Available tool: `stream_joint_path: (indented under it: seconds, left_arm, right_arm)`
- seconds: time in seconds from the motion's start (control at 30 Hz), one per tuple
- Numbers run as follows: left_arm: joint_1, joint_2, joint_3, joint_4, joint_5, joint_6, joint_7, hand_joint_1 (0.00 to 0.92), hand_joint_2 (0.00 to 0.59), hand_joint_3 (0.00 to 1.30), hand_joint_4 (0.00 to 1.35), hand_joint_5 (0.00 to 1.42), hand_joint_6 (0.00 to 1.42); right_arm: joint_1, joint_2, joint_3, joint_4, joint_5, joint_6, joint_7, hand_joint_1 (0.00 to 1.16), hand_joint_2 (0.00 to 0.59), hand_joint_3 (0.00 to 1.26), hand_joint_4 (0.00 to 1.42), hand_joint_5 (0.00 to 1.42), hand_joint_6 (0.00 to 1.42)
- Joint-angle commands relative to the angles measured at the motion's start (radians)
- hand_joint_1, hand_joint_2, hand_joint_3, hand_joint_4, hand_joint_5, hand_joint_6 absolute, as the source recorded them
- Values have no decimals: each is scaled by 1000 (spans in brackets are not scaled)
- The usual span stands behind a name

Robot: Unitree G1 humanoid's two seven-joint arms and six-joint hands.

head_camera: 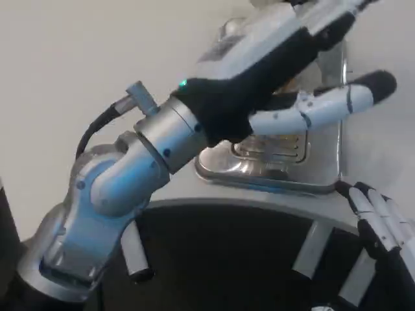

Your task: Grasp the cup under the faucet to collect the drink, then remove the cup.

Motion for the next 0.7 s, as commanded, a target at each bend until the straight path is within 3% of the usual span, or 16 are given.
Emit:
stream_joint_path:
  seconds: [0.03, 0.13, 0.27, 0.4, 0.57, 0.7]
  left_arm:
    - [41, 20, -50, 21, 80, -41, -33, 0, 263, 0, 0, 0, 0]
    - [57, 22, -33, 30, 101, -57, -19, 0, 267, 0, 0, 0, 0]
    - [71, 20, -14, 49, 106, -72, -9, 0, 269, 0, 0, 0, 0]
    - [86, 17, -6, 65, 115, -85, 8, 0, 267, 0, 0, 0, 0]
    - [97, 16, -3, 84, 126, -101, 23, 0, 266, 0, 0, 0, 0]
    - [93, 14, -1, 95, 126, -106, 24, 0, 266, 0, 0, 0, 0]
  right_arm:
    - [19, 4, 5, -11, -1, -16, -19, 741, 327, 56, 21, 25, 95]
    - [20, 26, 13, -12, -12, -9, -38, 765, 303, 56, 22, 25, 95]
    - [-13, 87, 27, 0, 10, 38, -47, 783, 274, 49, 22, 25, 95]
    - [-100, 133, 36, 33, 40, 95, -40, 993, 190, 37, 22, 25, 95]
    - [-219, 146, 25, 86, 99, 160, -37, 1026, 175, 36, 20, 25, 112]
    - [-284, 151, 20, 89, 91, 204, -52, 1021, 156, 33, 22, 37, 113]
